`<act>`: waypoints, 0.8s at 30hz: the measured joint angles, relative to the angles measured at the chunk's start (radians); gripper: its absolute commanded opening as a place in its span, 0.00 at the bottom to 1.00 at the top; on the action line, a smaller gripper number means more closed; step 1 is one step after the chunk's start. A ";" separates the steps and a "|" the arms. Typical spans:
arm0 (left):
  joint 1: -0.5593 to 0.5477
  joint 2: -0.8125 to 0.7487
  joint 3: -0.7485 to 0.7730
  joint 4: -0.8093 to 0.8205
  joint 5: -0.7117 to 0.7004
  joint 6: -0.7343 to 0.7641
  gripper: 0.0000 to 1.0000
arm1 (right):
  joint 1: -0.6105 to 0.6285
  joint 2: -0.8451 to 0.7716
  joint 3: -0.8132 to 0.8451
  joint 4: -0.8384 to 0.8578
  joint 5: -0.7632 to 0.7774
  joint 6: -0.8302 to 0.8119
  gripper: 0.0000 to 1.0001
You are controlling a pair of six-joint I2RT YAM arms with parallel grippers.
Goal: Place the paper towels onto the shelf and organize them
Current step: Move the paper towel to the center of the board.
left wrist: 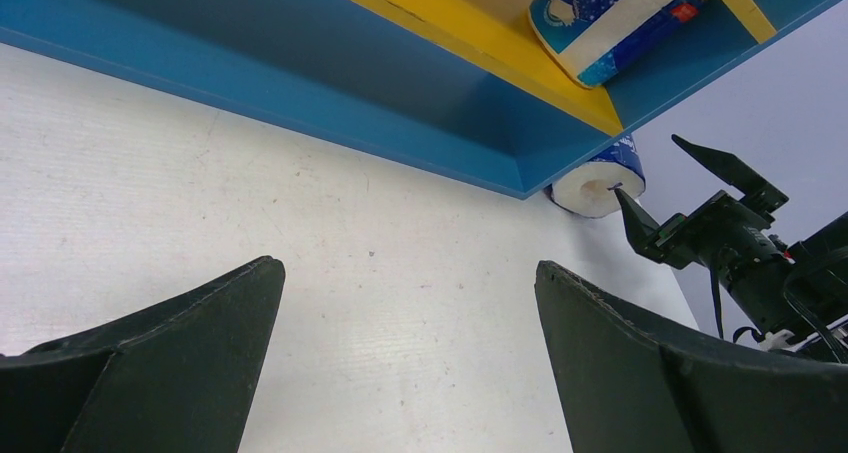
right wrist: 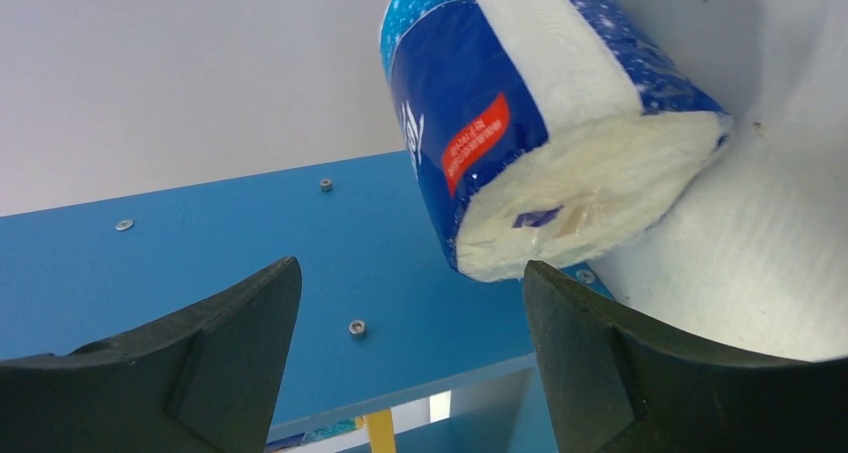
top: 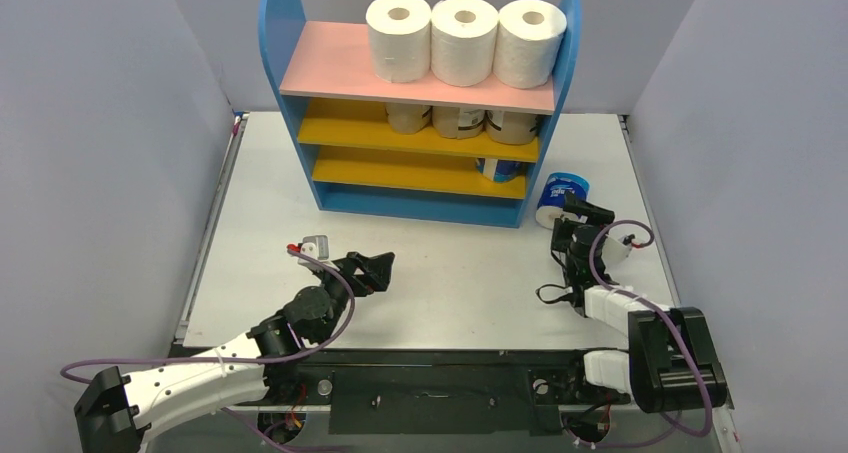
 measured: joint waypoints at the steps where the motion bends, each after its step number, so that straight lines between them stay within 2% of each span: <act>1: 0.000 0.001 0.000 0.000 -0.001 0.000 0.96 | 0.000 0.017 0.012 0.007 0.000 -0.003 0.75; 24: 0.000 0.011 -0.032 0.003 -0.026 0.006 0.96 | -0.030 0.306 0.065 0.202 -0.019 -0.055 0.66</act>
